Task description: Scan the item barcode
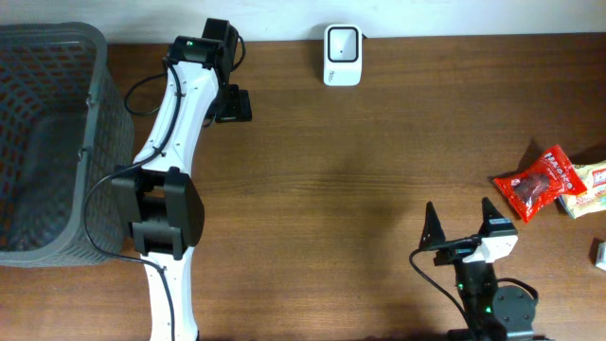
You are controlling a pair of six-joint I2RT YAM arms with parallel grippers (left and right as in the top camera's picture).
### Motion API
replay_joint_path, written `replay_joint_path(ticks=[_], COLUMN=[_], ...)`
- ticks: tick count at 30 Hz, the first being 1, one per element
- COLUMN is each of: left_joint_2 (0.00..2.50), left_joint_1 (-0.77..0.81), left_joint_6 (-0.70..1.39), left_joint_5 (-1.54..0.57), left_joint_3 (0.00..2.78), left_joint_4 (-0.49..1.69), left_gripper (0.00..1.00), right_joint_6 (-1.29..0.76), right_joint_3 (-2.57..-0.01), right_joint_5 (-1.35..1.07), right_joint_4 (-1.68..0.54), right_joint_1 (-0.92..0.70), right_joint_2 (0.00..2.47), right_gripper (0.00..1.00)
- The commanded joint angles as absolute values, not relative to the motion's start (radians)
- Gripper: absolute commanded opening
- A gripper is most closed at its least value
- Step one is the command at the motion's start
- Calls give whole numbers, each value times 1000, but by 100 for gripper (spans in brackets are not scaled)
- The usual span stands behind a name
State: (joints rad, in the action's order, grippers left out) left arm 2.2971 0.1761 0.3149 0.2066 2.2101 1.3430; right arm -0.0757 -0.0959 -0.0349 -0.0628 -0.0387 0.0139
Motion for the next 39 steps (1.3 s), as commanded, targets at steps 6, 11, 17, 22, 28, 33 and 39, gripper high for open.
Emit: replay_joint_path(ticks=[6, 11, 17, 22, 28, 33, 39], left_joint_2=[2274, 2274, 2274, 2274, 2274, 2274, 2274], left_joint_1=[169, 169, 169, 169, 169, 169, 169], left_joint_6=[321, 321, 321, 321, 321, 321, 321], left_joint_5=[206, 206, 206, 206, 206, 206, 206], left_joint_3=[2209, 2209, 2209, 2209, 2209, 2209, 2209], left_joint_4=[1344, 1343, 1343, 1344, 1344, 1344, 1344], left_gripper=[99, 99, 99, 99, 99, 99, 99], right_joint_6=[-158, -135, -75, 0, 0, 1, 0], right_joint_3=[-6, -6, -6, -6, -6, -6, -6], right_joint_5=[6, 38, 29, 22, 13, 15, 15], right_joint_4=[-17, -80, -81, -83, -83, -83, -82], right_joint_1=[-31, -31, -31, -32, -32, -32, -32], right_joint_2=[3, 3, 3, 3, 3, 3, 3], right_gripper=[98, 98, 98, 98, 98, 98, 98])
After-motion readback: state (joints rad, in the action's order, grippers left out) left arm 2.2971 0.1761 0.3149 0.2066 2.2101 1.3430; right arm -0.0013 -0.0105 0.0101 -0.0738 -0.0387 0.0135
